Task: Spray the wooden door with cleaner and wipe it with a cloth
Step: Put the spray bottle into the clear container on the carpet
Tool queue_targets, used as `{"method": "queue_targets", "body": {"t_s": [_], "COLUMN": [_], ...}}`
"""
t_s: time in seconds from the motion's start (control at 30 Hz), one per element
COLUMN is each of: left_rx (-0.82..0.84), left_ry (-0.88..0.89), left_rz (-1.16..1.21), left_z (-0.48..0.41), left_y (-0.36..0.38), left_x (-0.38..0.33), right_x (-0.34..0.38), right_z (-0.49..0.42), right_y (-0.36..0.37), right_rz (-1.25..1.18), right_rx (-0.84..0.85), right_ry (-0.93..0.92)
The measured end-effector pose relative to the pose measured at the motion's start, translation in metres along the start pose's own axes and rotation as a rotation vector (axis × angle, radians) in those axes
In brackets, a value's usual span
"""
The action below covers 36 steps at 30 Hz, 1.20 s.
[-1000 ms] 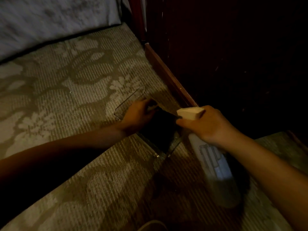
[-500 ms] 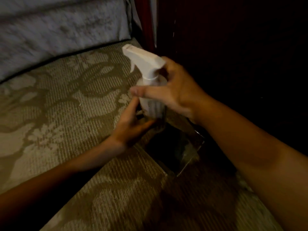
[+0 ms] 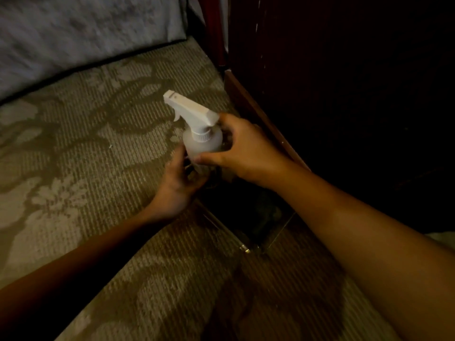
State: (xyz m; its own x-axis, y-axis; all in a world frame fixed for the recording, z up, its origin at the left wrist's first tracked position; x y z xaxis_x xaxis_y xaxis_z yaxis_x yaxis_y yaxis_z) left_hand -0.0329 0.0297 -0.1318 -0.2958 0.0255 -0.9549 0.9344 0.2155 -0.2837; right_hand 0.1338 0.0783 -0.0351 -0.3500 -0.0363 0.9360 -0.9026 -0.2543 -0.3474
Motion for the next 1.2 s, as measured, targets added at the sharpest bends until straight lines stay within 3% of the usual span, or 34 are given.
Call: {"method": "queue_targets", "body": {"t_s": [0.07, 0.2, 0.3, 0.37, 0.43, 0.57, 0.73, 0.83, 1.0, 1.1, 1.2], "left_rx": [-0.102, -0.376, -0.476, -0.443, -0.289, -0.035, 0.063, 0.014, -0.064, 0.01, 0.086], "left_ry": [-0.058, 0.042, 0.031, 0.052, 0.138, 0.183, 0.261, 0.253, 0.207, 0.152, -0.054], "left_rz": [-0.042, -0.36, -0.326, -0.307, -0.333, -0.565, -0.923, -0.938, -0.828, -0.603, -0.203], "left_z": [0.016, 0.075, 0.094, 0.098, 0.103, 0.088, 0.066, 0.06, 0.052, 0.049, 0.056], "left_y": [-0.001, 0.014, 0.029, 0.042, 0.062, 0.087, 0.097, 0.101, 0.099, 0.097, 0.097], "left_x": [-0.002, -0.022, -0.026, -0.023, -0.024, -0.001, 0.027, 0.018, 0.012, -0.011, -0.053], "right_x": [-0.01, -0.063, -0.1, -0.111, -0.114, -0.114, -0.122, -0.125, -0.135, -0.123, -0.106], "right_z": [0.008, 0.046, 0.082, 0.098, 0.102, 0.084, 0.062, 0.056, 0.065, 0.082, 0.111], "right_y": [-0.011, -0.047, -0.063, -0.062, -0.057, -0.042, -0.024, -0.017, -0.018, -0.035, -0.063], "right_rz": [0.051, 0.192, 0.355, 0.384, 0.417, 0.495, 0.68, 0.756, 0.639, 0.318, -0.118], "right_rx": [-0.012, -0.172, -0.235, -0.231, -0.234, -0.175, -0.084, -0.069, -0.106, -0.181, -0.361], "right_ry": [0.024, 0.163, 0.227, 0.229, 0.208, 0.137, 0.158, 0.243, 0.303, 0.367, 0.501]}}
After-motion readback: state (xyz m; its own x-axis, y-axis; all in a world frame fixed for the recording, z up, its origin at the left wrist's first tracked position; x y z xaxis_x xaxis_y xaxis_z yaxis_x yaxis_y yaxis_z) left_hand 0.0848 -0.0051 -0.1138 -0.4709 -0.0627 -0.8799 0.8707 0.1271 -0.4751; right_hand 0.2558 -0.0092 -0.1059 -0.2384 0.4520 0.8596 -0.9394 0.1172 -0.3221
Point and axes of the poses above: each hand's wrist, its own z-axis away from the middle knuckle, its own y-axis out of the palm, x = y × z, the point moved 3 cm from there along -z, towards the middle knuckle, and after that the axes turned 13 degrees about -x, right-handed, at the moved point
